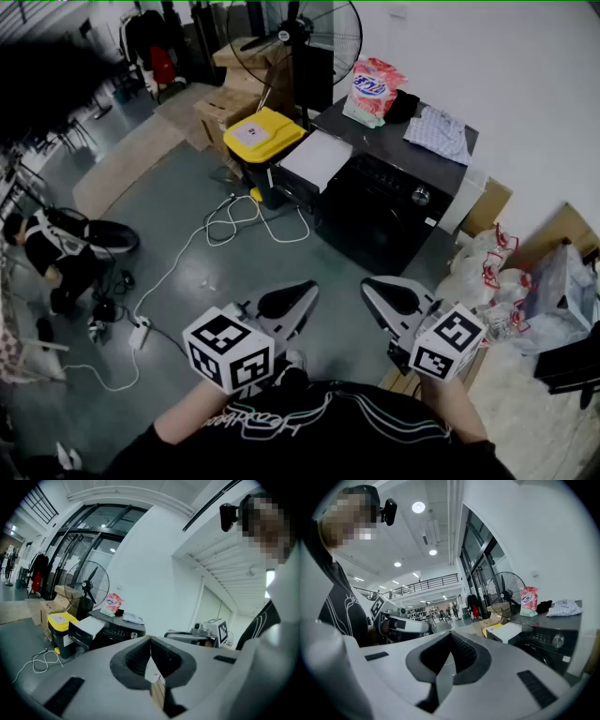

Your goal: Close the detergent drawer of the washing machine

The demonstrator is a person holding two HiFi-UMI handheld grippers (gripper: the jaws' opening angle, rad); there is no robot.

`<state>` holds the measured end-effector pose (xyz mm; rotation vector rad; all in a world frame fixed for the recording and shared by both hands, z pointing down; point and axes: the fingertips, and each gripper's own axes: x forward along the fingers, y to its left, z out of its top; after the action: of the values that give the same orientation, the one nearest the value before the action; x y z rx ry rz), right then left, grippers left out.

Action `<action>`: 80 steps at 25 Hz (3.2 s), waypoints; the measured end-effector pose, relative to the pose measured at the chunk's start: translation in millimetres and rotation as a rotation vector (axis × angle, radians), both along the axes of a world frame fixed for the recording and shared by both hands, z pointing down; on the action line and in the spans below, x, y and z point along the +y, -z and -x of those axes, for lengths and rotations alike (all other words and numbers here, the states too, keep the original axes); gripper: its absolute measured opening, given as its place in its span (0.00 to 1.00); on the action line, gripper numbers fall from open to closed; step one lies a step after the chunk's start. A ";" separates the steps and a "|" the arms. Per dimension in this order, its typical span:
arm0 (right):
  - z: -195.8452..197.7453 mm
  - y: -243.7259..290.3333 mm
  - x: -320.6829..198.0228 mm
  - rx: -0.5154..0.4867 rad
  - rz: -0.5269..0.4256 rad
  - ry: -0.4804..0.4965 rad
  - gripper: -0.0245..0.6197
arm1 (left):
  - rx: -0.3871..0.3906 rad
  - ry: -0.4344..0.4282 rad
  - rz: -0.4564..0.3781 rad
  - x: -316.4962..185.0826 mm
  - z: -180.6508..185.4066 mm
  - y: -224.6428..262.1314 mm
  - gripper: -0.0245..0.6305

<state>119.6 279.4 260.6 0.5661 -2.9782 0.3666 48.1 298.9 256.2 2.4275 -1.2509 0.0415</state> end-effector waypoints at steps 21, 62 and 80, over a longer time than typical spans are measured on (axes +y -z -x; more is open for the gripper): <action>-17.0 10.2 -19.1 -0.077 0.062 -0.031 0.08 | -0.025 0.070 -0.031 -15.5 11.1 -1.2 0.07; 65.2 -116.3 -293.9 -0.019 0.334 -0.351 0.08 | -0.027 -0.066 0.317 -332.9 157.7 -188.3 0.07; 69.4 -170.3 -318.3 -0.022 0.454 -0.437 0.08 | -0.137 -0.044 0.443 -384.4 192.3 -281.2 0.07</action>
<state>50.2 -38.9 430.8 1.1420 -2.6255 1.0465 -144.2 -85.5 537.4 2.0914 -1.1036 0.4553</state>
